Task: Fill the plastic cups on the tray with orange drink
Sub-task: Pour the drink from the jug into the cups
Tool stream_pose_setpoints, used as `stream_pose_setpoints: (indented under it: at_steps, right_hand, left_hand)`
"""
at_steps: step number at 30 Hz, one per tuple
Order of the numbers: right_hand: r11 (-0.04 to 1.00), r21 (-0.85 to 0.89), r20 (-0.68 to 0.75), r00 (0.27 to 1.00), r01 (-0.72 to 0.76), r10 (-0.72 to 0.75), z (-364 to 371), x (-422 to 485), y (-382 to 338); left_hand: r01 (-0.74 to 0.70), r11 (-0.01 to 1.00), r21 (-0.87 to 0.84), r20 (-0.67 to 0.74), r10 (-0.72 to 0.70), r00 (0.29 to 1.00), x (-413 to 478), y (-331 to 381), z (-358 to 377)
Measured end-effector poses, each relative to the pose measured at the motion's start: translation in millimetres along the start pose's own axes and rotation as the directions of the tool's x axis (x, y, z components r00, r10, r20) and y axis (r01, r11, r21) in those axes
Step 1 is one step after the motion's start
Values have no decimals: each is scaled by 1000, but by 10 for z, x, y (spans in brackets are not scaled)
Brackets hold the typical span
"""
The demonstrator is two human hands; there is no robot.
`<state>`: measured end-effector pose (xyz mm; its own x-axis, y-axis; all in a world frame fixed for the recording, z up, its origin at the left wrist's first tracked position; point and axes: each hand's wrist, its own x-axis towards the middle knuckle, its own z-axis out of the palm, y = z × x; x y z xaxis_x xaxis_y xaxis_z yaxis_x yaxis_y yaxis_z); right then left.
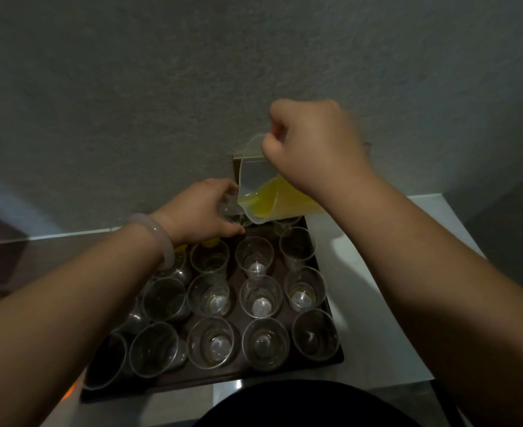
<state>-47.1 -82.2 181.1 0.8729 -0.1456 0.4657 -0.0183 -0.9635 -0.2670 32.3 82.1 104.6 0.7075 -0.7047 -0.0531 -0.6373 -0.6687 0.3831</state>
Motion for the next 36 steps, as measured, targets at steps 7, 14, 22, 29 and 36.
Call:
stream_pose_setpoints:
  at_steps: [7,14,22,29,36]
  right_hand:
    - [994,-75,25,996,83,-81,-19,22,-83]
    - [989,-103,50,994,107,-102,-35,48,-101]
    - [989,-88,45,992,118,-114,-57,63,-71]
    - [994,-54,29,995,93,-91,-21,83,-28]
    - [998,-25,19,998,64,-63,-36,91,35]
  left_hand:
    - [10,999,33,4,-10,1000,11,-12,29]
    - [14,999,34,15,-14,1000,27,-13,26]
    - [11,999,32,27,-11,1000,29,-24,10]
    - [18,1000,25,8,-18,1000,47,-2,10]
    - [21,1000,10,-6,-21,1000,75,-13,10]
